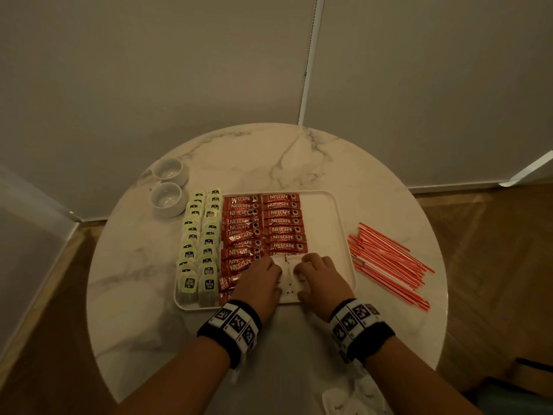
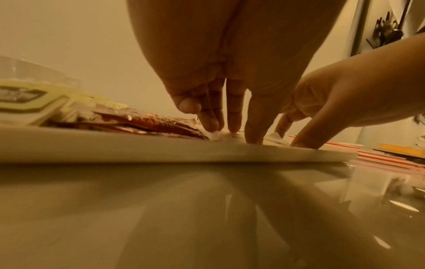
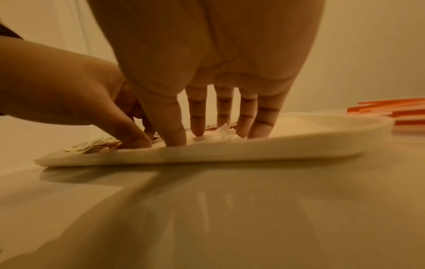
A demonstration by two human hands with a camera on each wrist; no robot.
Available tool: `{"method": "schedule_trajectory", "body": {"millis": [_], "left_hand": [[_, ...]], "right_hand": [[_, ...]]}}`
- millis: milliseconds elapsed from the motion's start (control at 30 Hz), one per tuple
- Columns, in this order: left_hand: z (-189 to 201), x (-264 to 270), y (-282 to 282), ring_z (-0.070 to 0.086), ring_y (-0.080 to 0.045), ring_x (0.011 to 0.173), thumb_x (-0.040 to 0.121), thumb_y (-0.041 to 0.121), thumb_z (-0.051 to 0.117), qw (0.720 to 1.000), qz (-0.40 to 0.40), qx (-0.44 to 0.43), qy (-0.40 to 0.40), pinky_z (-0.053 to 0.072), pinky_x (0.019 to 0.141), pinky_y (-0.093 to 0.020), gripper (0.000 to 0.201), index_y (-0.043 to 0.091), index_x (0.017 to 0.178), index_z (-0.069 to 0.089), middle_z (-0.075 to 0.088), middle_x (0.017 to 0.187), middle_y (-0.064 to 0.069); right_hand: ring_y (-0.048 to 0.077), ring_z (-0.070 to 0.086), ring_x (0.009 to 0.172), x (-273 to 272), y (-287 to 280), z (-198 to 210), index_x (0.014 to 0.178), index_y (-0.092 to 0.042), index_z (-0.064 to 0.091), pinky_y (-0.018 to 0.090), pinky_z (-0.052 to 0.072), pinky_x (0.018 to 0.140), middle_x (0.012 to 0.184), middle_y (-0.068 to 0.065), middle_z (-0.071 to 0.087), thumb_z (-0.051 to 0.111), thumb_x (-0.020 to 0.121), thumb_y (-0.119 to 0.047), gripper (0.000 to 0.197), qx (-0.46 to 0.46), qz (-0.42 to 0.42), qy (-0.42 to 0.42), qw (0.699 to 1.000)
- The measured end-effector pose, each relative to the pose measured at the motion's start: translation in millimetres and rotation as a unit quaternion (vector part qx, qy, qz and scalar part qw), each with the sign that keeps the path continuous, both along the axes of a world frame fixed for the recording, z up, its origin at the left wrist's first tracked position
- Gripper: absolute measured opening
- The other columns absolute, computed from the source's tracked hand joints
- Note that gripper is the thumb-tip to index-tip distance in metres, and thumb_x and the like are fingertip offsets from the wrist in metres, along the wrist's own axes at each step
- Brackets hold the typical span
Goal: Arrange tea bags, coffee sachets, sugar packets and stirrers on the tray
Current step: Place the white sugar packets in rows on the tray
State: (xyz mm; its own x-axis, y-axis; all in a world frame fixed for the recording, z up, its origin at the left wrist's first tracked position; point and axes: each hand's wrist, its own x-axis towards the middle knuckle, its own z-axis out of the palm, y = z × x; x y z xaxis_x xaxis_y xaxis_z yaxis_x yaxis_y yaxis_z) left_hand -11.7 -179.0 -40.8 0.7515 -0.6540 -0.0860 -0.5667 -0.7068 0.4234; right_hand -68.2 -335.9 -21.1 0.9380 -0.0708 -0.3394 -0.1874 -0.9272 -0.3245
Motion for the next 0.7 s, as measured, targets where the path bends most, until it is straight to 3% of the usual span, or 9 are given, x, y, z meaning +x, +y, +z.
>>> {"method": "schedule_trajectory", "body": {"millis": [500,700], "left_hand": [[-1,9,-6,0.046,-0.017,0.109,0.089,0.022,0.056,1.000,0.004,0.010,-0.022,0.040,0.096,-0.028,0.027,0.016,0.115,0.056,0.050,0.120,0.000],[11,10,19,0.036,-0.018,0.123,0.085,0.032,0.060,0.996,0.081,0.023,-0.033,0.033,0.104,-0.033,0.049,0.021,0.131,0.046,0.043,0.134,0.003]], "right_hand": [[0.019,0.031,0.130,9,0,-4,0.132,-0.026,0.045,0.032,0.035,0.109,0.145,-0.004,0.033,0.059,0.089,-0.028,0.045,0.016,-0.033,-0.037,0.999],[0.019,0.029,0.130,10,-3,-5,0.132,-0.029,0.045,0.032,0.034,0.106,0.143,-0.006,0.034,0.059,0.086,-0.039,0.049,0.028,-0.072,-0.068,0.995]]}}
